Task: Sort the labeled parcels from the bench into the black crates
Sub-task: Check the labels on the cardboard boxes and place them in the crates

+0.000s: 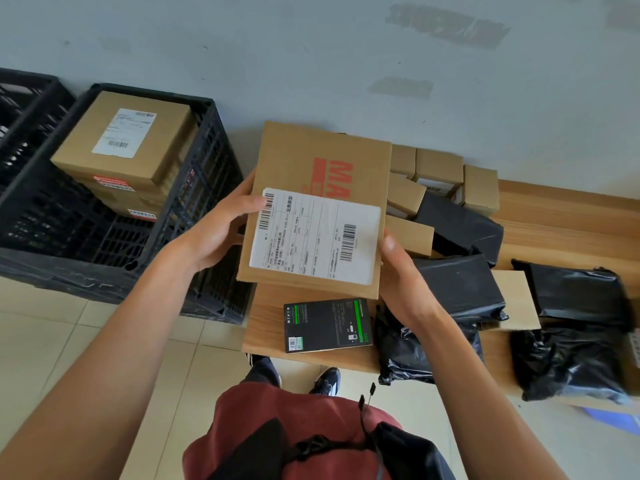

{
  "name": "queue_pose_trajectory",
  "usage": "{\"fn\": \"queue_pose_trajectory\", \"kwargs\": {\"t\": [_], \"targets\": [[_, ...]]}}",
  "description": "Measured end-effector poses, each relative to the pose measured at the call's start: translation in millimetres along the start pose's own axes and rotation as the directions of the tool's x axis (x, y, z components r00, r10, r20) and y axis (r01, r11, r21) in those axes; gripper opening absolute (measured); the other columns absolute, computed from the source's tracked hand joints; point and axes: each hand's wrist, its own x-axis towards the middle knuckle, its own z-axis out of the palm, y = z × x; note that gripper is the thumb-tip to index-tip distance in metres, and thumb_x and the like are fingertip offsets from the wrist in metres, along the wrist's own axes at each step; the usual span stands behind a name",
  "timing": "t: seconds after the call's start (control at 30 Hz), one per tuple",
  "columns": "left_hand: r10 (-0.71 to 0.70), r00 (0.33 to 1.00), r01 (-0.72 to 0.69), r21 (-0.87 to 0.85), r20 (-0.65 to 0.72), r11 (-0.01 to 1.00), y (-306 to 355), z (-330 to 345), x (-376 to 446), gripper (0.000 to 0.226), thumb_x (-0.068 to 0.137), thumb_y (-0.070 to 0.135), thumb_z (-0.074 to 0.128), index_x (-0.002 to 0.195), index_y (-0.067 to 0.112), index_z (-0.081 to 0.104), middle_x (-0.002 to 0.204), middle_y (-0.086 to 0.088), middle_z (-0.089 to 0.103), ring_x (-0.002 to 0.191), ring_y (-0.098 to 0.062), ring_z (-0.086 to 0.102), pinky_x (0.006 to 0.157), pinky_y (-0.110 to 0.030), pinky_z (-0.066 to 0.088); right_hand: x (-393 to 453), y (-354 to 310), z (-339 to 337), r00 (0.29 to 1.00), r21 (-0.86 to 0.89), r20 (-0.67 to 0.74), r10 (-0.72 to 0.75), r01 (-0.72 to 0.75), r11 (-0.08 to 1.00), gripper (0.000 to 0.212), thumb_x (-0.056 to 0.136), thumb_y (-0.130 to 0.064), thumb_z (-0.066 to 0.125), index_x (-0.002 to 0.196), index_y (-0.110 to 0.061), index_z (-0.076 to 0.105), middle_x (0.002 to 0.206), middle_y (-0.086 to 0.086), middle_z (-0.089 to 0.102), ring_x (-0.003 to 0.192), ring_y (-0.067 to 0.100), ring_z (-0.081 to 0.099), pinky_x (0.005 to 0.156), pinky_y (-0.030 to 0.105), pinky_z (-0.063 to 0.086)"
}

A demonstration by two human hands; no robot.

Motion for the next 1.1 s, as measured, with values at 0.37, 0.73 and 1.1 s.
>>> {"fn": "queue_pose_trajectory", "kwargs": {"t": [0.37, 0.73, 1.1], "targets": [[-0.002, 0.949, -0.051, -0.159, -0.316, 0.986, 0, 14, -1, 0.080, 0.083, 0.082, 0.057, 0.151, 0.043, 0.043, 0.153, 0.015, 0.047, 0.138, -0.013, 0.050, 0.110, -0.055, 0.045, 0, 3, 10, 0.962, 0.302, -0.272, -0.012, 0.097, 0.948, 0.097, 0.080, -0.071, 0.072, 0.157, -0.021, 0.041, 0.149, 0.009, 0.059, 0.138, 0.031, 0.055, 0.095, 0.040, 0.058], [0.026, 0.953, -0.077, -0.155, -0.303, 0.985, -17, 90, -12, 0.131, 0.049, 0.089, 0.078, 0.160, 0.053, 0.016, 0.164, 0.013, 0.037, 0.138, -0.007, 0.049, 0.108, -0.062, 0.046, 20, 11, 50, 0.863, 0.330, -0.498, -0.083, 0.277, 0.903, 0.098, 0.086, -0.049, 0.072, 0.162, -0.050, 0.010, 0.160, -0.008, 0.046, 0.144, 0.026, 0.050, 0.111, 0.063, 0.046], [0.105, 0.912, -0.214, -0.243, -0.396, 0.946, -21, 88, -6, 0.097, 0.078, 0.046, 0.078, 0.160, 0.043, 0.026, 0.148, 0.011, 0.058, 0.131, -0.017, 0.061, 0.089, -0.051, 0.056, 10, 17, 54, 0.867, 0.146, -0.488, -0.101, 0.195, 0.970, 0.108, 0.077, -0.080, 0.069, 0.161, -0.053, 0.008, 0.173, -0.012, 0.018, 0.153, 0.015, 0.036, 0.115, 0.055, 0.045]]}}
